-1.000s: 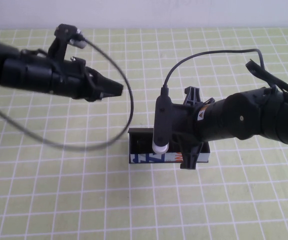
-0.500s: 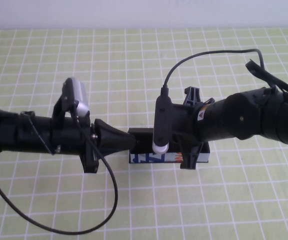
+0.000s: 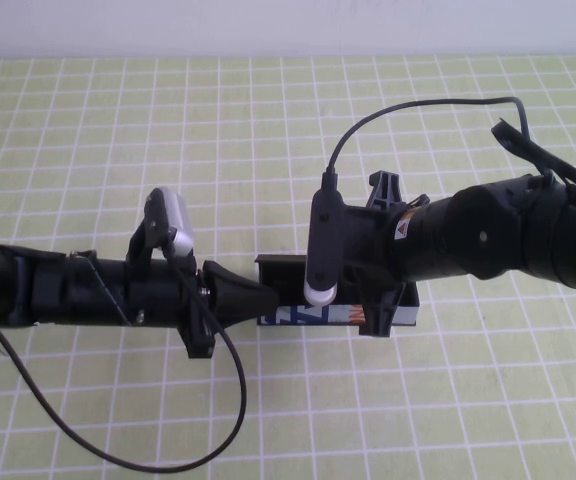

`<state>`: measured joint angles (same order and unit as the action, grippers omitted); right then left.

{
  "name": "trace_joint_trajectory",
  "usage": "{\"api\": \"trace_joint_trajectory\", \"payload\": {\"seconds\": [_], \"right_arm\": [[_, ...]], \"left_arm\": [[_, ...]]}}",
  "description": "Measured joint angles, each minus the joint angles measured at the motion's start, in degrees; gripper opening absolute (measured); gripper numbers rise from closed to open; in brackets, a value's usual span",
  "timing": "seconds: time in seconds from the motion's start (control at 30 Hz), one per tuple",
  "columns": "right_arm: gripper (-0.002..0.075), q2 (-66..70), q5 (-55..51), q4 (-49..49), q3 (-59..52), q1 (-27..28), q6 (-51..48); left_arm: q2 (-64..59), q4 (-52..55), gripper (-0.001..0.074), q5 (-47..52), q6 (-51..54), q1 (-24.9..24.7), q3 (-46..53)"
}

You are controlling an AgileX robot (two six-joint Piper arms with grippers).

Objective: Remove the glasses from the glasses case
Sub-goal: Pick up the glasses from the glasses case

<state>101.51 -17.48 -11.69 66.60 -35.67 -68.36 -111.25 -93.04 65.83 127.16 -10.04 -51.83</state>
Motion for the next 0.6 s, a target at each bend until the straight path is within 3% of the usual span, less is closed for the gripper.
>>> {"api": "trace_joint_trajectory", "payload": {"seconds": [0.6], "right_arm": [[-0.0001,0.0,0.0,-3.4,0.0,0.0,0.2]], "left_arm": [[-4.4,-4.4,-0.0004,-4.7,3.6,0.0,-1.1]]}}
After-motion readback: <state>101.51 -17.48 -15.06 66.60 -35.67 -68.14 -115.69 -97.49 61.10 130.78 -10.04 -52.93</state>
